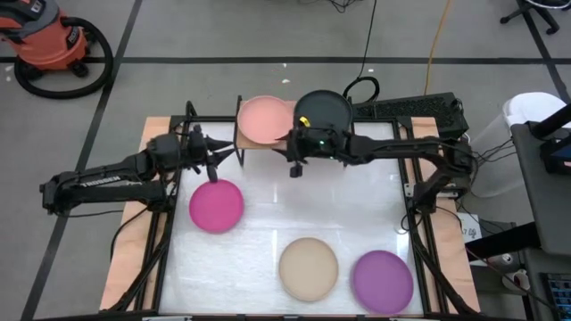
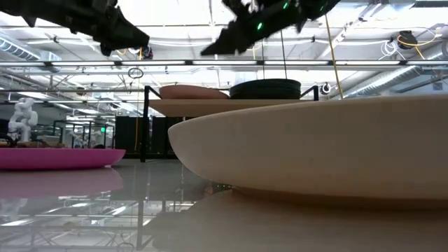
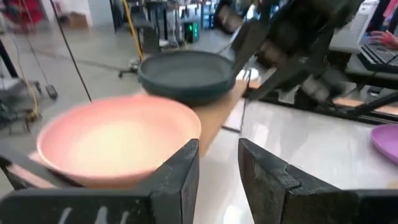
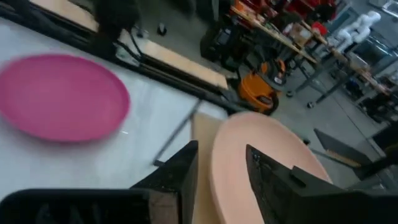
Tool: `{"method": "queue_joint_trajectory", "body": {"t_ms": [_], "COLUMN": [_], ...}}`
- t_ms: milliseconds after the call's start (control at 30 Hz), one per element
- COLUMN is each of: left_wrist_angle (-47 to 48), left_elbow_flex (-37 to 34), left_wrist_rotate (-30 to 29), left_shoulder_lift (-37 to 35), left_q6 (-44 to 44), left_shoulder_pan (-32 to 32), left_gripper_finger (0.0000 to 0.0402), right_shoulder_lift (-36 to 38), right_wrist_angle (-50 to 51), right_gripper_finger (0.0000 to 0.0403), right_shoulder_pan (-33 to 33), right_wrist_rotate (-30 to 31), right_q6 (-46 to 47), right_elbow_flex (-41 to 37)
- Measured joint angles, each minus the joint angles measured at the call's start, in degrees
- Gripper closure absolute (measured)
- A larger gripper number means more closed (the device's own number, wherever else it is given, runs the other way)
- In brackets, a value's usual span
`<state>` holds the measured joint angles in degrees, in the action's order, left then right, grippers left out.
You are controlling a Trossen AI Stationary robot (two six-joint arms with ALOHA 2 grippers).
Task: Place and stack plates onto a shelf
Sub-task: Stack the pink plate on the light pink plate on the shelf
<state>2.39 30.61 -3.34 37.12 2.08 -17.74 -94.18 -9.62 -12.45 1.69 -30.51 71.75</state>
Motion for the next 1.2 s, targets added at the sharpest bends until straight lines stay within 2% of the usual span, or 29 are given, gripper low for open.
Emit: {"method": "queue_joint_trajectory", "body": {"t_ms": [267, 367, 467, 533, 600, 700, 800, 933, 1100, 1200], "left_wrist_angle": [10.5, 13.5, 15.8, 16.0, 15.7, 15.8, 16.6, 22.5, 35.0, 40.0], "left_elbow_flex": [0.0, 0.0, 0.0, 0.0, 0.0, 0.0, 0.2, 5.8, 17.2, 21.3], "left_wrist_rotate": [-3.2, -5.7, -13.1, -16.7, -17.8, -17.8, -15.1, -15.9, -17.3, -15.5], "left_shoulder_lift": [0.8, 3.0, 7.1, 10.2, 13.1, 17.4, 21.5, 29.0, 41.2, 47.4], "left_q6": [5.9, 10.7, 12.9, 13.5, 14.8, 18.1, 22.6, 29.7, 35.8, 37.1], "left_shoulder_pan": [5.6, 12.0, 19.8, 23.9, 26.8, 29.4, 31.3, 36.9, 41.9, 42.7], "left_gripper_finger": [0.0284, 0.0284, 0.0284, 0.0284, 0.0284, 0.0284, 0.0284, 0.0284, 0.0284, 0.0284], "right_shoulder_lift": [10.8, 14.8, 19.0, 21.7, 24.1, 27.3, 30.1, 33.0, 35.9, 36.5], "right_wrist_angle": [10.0, 11.4, 10.8, 8.8, 4.8, -3.1, -13.4, -22.5, -23.3, -23.2], "right_gripper_finger": [0.0292, 0.0292, 0.0293, 0.0293, 0.0293, 0.0293, 0.0293, 0.0293, 0.0293, 0.0293], "right_shoulder_pan": [4.8, 6.6, 8.8, 10.5, 11.8, 13.5, 14.5, 15.1, 15.4, 15.8], "right_wrist_rotate": [0.0, 0.9, 6.7, 11.2, 14.3, 14.9, 14.9, 15.0, 14.9, 14.9], "right_q6": [4.7, 6.6, 7.7, 7.8, 8.2, 8.4, 7.7, 6.1, 8.8, 9.5], "right_elbow_flex": [-0.4, -3.1, -7.5, -11.1, -15.5, -22.7, -29.8, -35.3, -35.8, -35.8]}}
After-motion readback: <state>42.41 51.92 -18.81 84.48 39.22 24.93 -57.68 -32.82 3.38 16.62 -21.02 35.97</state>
